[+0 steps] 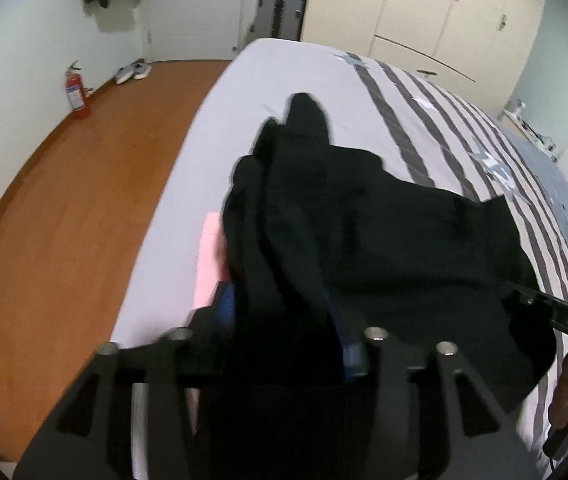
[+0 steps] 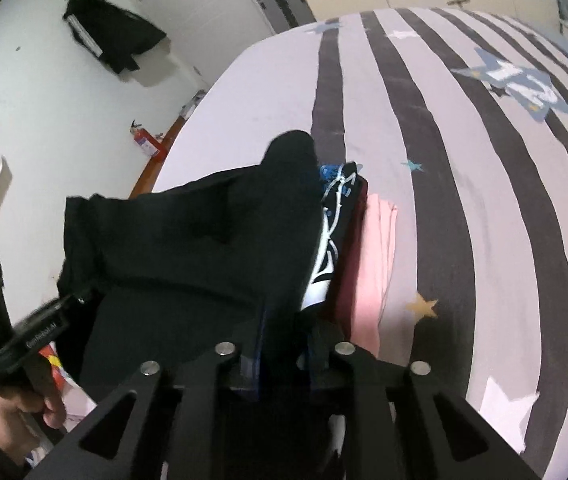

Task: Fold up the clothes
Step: 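Grasp the folded T-shirt with both grippers and lift it off the bed, then carry the T-shirt with both grippers and lower it onto the maroon garment stack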

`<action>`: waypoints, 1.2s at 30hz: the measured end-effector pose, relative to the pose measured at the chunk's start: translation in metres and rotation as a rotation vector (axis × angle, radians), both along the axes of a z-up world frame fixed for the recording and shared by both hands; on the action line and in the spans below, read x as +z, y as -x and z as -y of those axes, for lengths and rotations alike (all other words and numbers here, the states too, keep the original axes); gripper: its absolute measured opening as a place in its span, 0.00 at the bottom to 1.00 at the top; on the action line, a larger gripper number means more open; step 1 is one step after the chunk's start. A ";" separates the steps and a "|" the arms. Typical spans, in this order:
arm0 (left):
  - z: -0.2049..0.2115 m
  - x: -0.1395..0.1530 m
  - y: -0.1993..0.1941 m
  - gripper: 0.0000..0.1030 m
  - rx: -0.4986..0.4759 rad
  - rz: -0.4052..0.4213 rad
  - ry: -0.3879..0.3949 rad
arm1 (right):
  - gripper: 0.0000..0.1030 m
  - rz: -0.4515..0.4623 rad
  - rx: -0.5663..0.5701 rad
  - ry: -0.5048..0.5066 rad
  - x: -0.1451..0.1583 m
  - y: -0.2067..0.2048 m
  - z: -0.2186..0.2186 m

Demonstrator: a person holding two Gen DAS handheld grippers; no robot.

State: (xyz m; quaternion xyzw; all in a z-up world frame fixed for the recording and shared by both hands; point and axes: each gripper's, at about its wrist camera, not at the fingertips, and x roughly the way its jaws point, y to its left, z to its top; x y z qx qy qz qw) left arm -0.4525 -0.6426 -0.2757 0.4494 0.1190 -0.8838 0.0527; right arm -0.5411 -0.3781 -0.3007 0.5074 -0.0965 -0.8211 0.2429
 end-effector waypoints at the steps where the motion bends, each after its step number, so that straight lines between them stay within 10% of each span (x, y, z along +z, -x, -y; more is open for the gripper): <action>1: 0.003 0.001 -0.003 0.53 0.016 -0.005 -0.021 | 0.20 0.000 0.003 0.010 0.000 -0.001 -0.003; 8: 0.016 0.058 -0.047 0.49 0.147 -0.228 0.114 | 0.31 -0.113 -0.086 0.030 0.026 -0.009 -0.049; 10: 0.005 0.072 -0.049 0.21 0.101 -0.273 0.158 | 0.34 -0.169 -0.107 0.017 0.037 -0.011 -0.053; 15: -0.039 0.073 -0.029 0.09 -0.060 -0.268 0.161 | 0.33 -0.293 -0.014 -0.014 0.056 -0.018 -0.021; 25: 0.001 -0.005 0.019 0.10 0.035 -0.121 0.150 | 0.31 -0.344 0.084 -0.157 0.031 0.001 0.064; 30: -0.001 0.007 0.028 0.10 0.039 -0.124 0.129 | 0.20 -0.232 0.037 -0.178 -0.006 0.013 0.049; 36: -0.002 0.018 0.057 0.10 -0.017 -0.112 0.166 | 0.20 -0.291 0.038 -0.161 0.021 0.008 0.046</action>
